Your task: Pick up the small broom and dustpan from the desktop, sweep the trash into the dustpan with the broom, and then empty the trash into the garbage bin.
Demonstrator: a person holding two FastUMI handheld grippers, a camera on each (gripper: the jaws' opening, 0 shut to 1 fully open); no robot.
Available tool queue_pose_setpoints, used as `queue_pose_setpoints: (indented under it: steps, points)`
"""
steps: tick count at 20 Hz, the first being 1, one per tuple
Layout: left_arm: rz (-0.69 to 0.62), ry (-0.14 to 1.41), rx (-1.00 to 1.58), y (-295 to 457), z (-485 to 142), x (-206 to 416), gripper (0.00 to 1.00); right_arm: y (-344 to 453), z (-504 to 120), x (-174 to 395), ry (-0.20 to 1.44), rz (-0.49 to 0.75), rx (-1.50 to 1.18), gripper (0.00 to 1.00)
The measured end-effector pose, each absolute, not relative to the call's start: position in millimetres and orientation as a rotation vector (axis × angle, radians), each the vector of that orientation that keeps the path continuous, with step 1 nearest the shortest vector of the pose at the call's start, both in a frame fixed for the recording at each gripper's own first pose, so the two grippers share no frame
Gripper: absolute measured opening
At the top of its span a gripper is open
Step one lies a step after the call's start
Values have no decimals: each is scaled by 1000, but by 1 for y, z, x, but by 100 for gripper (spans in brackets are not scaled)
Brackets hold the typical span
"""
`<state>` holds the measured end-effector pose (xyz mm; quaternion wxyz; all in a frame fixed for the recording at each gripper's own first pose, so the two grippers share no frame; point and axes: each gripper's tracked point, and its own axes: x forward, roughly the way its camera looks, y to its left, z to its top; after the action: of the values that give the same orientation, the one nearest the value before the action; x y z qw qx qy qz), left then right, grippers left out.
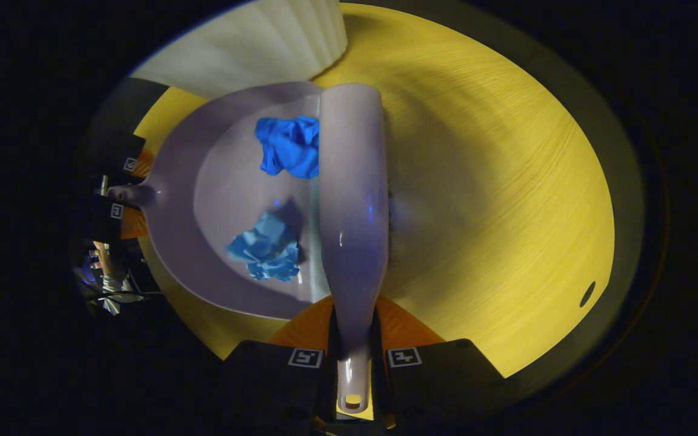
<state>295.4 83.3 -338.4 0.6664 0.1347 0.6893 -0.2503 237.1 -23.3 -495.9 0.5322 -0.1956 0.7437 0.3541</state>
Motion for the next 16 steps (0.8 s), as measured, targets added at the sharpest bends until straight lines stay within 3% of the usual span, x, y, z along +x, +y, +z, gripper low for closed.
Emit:
queue_pose_setpoints:
  steps: [6, 16]
  points:
    - [-538, 1524, 243, 80, -338, 290, 29, -60, -492, 239, 1741, 826, -455, 24]
    - [-523, 1405, 109, 74, -299, 270, 28, -94, -483, 295, 1647, 697, -345, 24]
